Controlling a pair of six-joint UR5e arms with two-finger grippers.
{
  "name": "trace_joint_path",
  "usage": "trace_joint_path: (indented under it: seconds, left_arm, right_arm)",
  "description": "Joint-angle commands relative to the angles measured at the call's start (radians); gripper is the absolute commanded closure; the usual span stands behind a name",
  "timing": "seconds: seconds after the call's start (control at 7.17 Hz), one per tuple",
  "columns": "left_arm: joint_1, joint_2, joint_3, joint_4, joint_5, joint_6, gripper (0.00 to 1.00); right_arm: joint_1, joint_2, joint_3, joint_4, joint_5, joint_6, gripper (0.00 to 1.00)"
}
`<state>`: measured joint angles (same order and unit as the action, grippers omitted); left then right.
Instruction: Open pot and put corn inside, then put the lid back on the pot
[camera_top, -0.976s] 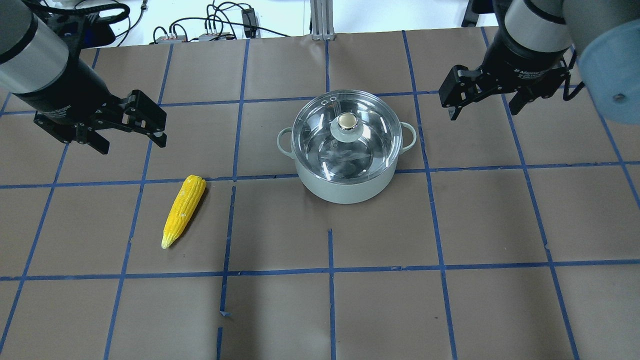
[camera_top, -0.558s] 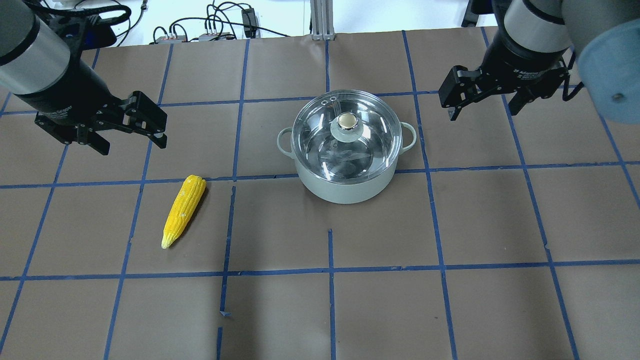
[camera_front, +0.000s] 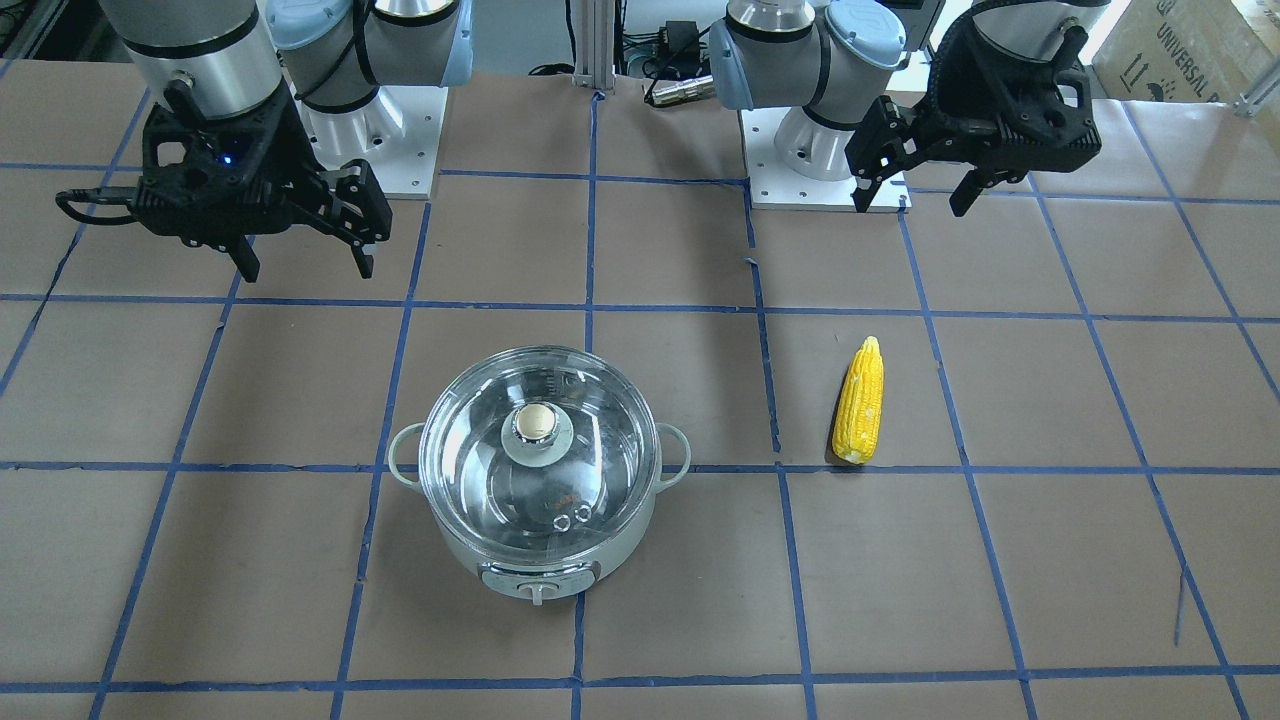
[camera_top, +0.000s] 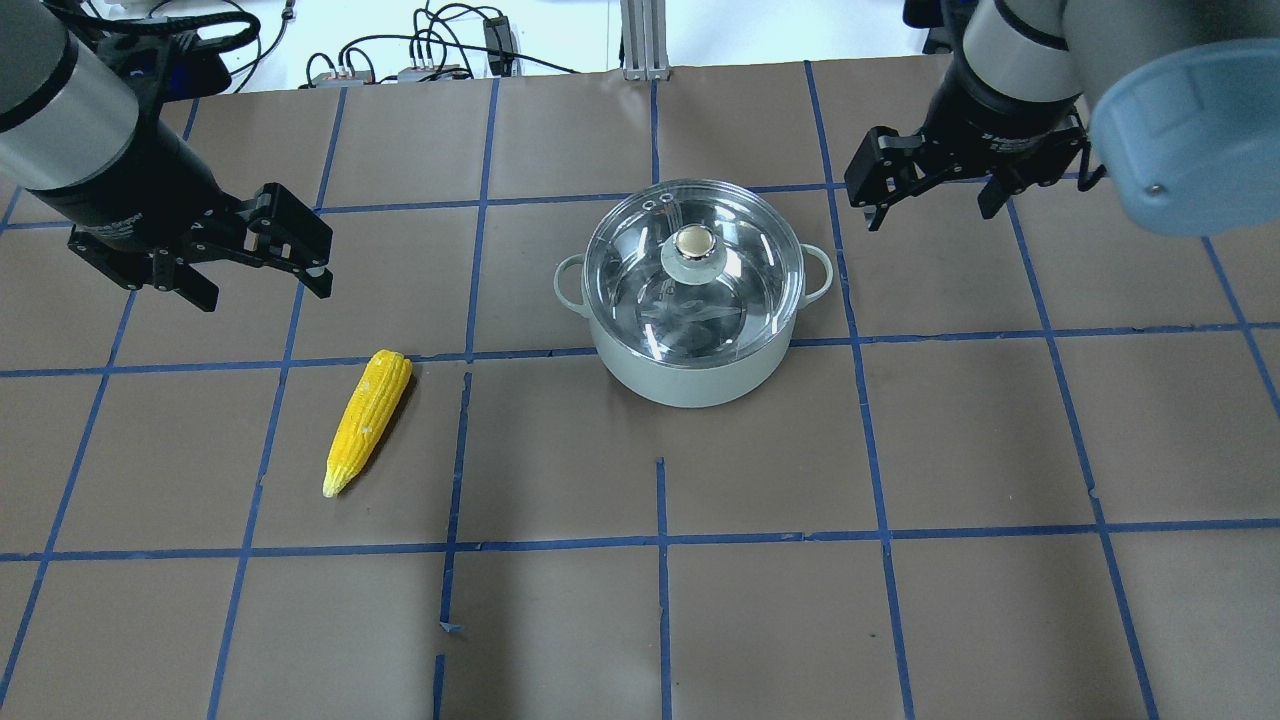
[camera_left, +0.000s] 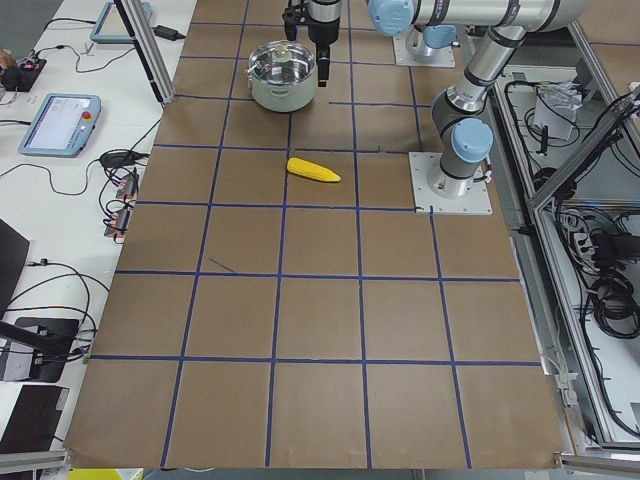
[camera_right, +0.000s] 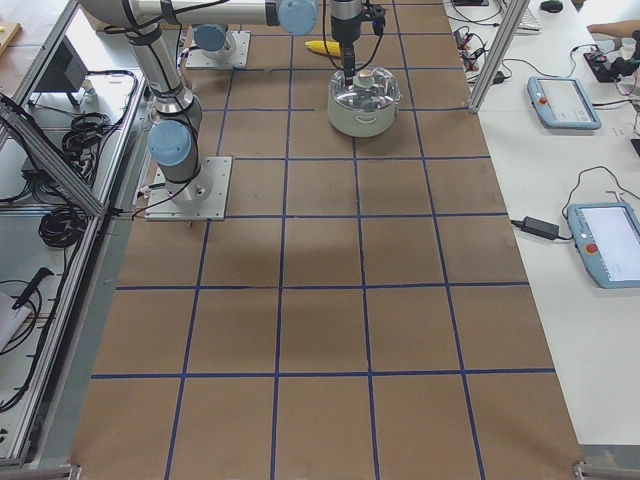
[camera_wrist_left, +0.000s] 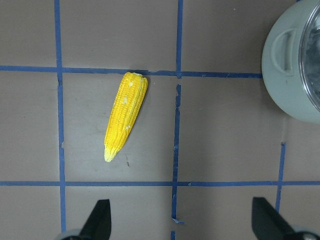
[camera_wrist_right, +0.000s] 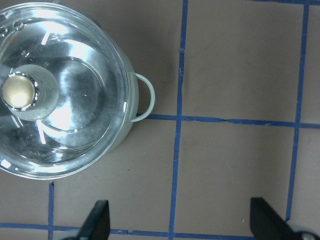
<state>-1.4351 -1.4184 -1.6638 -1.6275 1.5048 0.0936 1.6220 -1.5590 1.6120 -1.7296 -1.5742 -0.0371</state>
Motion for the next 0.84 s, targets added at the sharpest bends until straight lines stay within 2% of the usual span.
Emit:
trace_joint_path:
  seconds: [0.0,0.42,0.7]
  left_arm:
    - [0.002,-0.001,-0.001,-0.002,0.002,0.002,0.00]
    - [0.002,0.001,-0.001,-0.002,-0.001,0.002,0.00]
    - [-0.007,0.002,0.001,-0.003,-0.003,0.006,0.00]
  right_arm:
    - [0.074,0.110,-0.024,-0.098,-0.001,-0.003,0.00]
    - [0.175,0.270,-0.090,-0.194,-0.003,0.016,0.00]
    - [0.243,0.342,-0.161,-0.203,-0.018,0.035,0.00]
